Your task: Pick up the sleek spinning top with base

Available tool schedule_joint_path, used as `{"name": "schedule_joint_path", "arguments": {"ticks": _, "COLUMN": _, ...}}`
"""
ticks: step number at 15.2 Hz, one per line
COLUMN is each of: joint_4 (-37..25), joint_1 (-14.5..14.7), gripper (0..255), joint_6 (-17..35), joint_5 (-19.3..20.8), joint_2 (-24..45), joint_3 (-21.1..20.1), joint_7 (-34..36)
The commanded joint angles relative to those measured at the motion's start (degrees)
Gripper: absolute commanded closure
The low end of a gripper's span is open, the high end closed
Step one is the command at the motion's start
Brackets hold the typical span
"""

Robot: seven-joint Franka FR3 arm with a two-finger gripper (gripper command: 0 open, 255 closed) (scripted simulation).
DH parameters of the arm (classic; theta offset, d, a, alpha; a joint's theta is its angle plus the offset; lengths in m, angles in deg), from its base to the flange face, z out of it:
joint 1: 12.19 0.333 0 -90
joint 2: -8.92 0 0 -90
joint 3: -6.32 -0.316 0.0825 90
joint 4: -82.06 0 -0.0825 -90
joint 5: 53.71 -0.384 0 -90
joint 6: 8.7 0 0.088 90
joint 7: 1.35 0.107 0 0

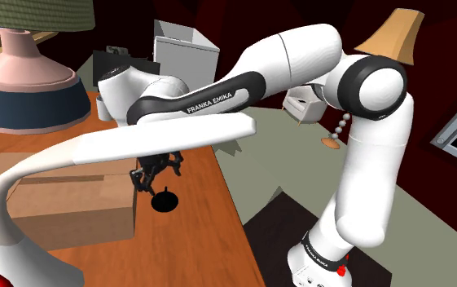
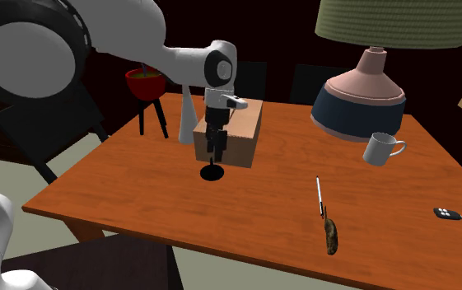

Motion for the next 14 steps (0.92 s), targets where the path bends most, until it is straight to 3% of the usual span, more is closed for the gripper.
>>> {"name": "schedule_joint_path", "arguments": {"ticks": 1, "joint_4": 0.34, "joint_1": 0.72, "gripper": 0, "joint_6": 4.86, "joint_5": 0.65, "joint_2": 2.12, "joint_3": -0.18, "joint_7": 1.05}}
{"name": "schedule_joint_path", "arguments": {"ticks": 9, "joint_4": 2.03, "joint_1": 0.43, "gripper": 0, "joint_6": 8.71, "joint_5": 2.57, "joint_2": 4.96, "joint_3": -0.32, "joint_7": 2.53}}
{"name": "schedule_joint_path", "arguments": {"ticks": 10, "joint_4": 1.83, "joint_1": 0.38, "gripper": 255, "joint_6": 8.49, "joint_5": 2.52, "joint_2": 4.86, "joint_3": -0.32, "joint_7": 2.38}}
{"name": "schedule_joint_path", "arguments": {"ticks": 14, "joint_4": 3.84, "joint_1": 0.11, "gripper": 255, "joint_6": 9.53, "joint_5": 2.15, "joint_2": 3.84, "joint_3": -0.52, "joint_7": 2.5}}
